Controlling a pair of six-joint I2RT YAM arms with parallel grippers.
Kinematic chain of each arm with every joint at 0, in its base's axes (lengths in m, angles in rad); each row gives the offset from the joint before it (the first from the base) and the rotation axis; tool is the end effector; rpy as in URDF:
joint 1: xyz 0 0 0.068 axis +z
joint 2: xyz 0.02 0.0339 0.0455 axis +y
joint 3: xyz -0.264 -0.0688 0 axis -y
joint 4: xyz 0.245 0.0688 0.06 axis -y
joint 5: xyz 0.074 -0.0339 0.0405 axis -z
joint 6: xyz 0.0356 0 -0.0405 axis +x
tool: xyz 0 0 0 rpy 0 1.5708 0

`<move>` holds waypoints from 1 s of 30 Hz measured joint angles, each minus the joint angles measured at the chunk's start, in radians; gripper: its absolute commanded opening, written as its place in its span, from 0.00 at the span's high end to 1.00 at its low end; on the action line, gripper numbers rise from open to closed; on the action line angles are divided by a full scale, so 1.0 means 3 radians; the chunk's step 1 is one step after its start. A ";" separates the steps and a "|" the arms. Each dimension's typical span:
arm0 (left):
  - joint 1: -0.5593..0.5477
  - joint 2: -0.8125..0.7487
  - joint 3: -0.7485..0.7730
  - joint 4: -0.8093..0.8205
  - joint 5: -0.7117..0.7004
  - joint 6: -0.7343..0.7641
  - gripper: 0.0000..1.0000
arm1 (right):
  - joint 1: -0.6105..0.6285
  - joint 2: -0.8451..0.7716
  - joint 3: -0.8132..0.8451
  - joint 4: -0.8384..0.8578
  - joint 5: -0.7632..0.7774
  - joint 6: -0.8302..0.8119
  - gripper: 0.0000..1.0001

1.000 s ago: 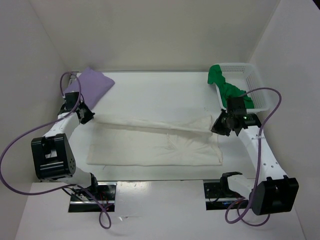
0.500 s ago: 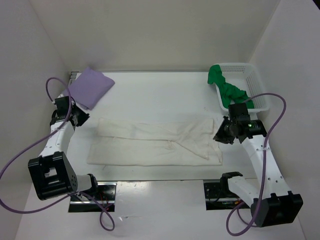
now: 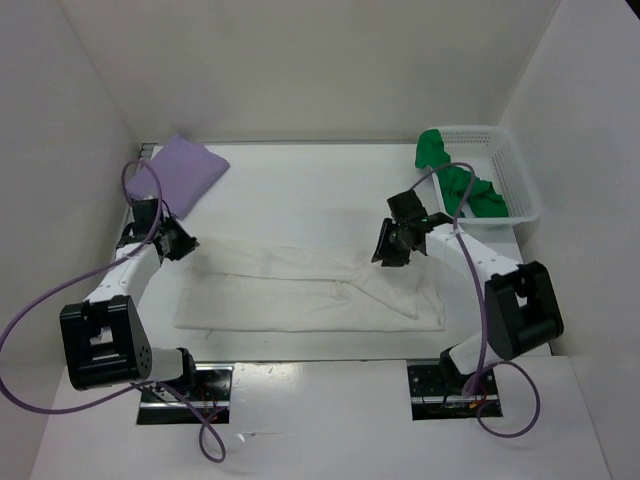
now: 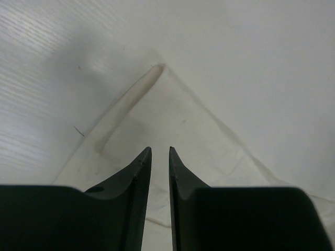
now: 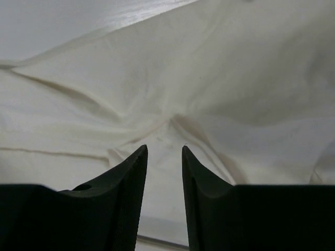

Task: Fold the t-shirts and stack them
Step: Fold the other side of the tshirt into a rectangle

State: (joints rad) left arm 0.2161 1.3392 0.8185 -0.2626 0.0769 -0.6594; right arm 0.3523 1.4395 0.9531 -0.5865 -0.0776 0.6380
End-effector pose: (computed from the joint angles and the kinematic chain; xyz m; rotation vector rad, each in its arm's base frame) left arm 0.2735 0.0572 0.2234 -0.9711 2.1643 -0.3056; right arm 0.2641 0.1000 0.2175 0.3592 2.6852 0.4198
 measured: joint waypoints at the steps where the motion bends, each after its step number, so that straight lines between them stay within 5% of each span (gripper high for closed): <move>1: -0.0005 -0.0011 -0.0043 -0.0005 0.0011 0.0000 0.73 | 0.0020 0.0104 0.0001 0.0075 0.0022 0.0003 0.61; 8: -0.0019 -0.0039 -0.0136 -0.0081 0.0195 -0.0006 0.69 | 0.0070 0.0450 0.0011 0.0359 0.0155 -0.0011 0.54; 12: -0.0019 -0.0041 -0.0173 -0.0098 0.0177 -0.0032 0.54 | 0.0081 0.0483 0.0011 0.0435 0.0206 -0.0013 0.54; 18: 0.0104 -0.0041 -0.0234 -0.0174 0.0062 -0.0114 0.54 | 0.0195 0.0659 0.0011 0.0460 0.0186 -0.0014 0.60; 22: 0.0202 -0.0041 -0.0257 -0.0206 0.0019 -0.0169 0.53 | 0.0305 0.0662 0.0011 0.0464 0.0164 -0.0004 0.72; 30: 0.0203 -0.0070 -0.0285 -0.0383 0.0017 -0.0184 0.65 | 0.0458 0.0443 -0.0015 0.0450 0.0142 0.0099 0.86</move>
State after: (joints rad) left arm 0.2771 1.3182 0.7330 -0.3775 0.0818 -0.7147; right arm 0.4896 1.5723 0.9485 -0.4515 -0.0349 0.6678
